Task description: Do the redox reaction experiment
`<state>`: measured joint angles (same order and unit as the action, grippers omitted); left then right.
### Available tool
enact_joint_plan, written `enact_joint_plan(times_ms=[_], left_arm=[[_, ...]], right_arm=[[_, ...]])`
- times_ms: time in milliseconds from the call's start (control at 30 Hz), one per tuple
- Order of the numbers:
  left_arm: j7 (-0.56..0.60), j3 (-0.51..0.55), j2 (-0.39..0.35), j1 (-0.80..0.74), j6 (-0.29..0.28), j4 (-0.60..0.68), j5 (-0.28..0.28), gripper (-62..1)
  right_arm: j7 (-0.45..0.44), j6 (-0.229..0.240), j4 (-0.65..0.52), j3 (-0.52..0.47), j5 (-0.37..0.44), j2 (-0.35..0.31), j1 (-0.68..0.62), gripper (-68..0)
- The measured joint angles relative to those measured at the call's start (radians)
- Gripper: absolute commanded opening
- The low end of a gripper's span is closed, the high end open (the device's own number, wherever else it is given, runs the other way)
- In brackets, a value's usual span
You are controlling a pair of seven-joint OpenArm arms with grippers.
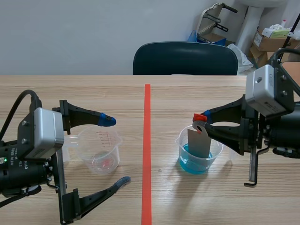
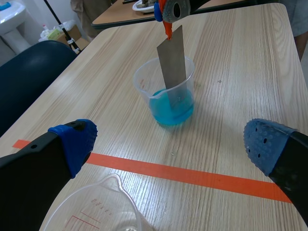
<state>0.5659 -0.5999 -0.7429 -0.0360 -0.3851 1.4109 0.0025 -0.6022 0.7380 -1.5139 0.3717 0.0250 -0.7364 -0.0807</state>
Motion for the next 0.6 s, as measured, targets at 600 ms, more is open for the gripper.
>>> enact_joint_plan(times_ms=[600], left_arm=[[0.0, 0.0, 0.0, 0.0, 0.0, 0.0, 0.0, 1.4]], right_arm=[[-0.002, 0.0, -0.081, -0.025, 0.014, -0.015, 0.0, -66.6]])
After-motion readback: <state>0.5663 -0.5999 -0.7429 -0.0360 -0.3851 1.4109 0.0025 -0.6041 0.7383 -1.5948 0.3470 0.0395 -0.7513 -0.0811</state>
